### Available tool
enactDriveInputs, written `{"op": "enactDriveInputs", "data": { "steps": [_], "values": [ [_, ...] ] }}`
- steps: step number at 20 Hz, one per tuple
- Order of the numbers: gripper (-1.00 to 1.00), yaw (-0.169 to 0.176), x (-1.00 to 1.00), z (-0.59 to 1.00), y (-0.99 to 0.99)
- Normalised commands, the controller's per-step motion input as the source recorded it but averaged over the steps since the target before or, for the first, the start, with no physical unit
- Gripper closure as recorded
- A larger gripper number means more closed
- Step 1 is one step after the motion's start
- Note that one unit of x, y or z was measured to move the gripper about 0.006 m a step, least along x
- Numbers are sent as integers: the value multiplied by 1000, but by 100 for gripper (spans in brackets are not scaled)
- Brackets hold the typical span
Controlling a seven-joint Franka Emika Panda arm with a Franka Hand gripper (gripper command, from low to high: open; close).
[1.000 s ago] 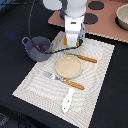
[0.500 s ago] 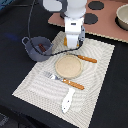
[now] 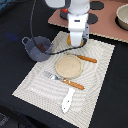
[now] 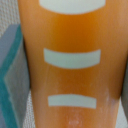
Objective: Interact with the objects in diverse but meaningful ways.
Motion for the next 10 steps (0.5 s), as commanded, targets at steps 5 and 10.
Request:
{"op": "enactDriveInputs", "data": {
  "steps": [5,10],
  "values": [
    [100,-16,355,399,-397],
    [100,0,337,117,-587]
  ]
}}
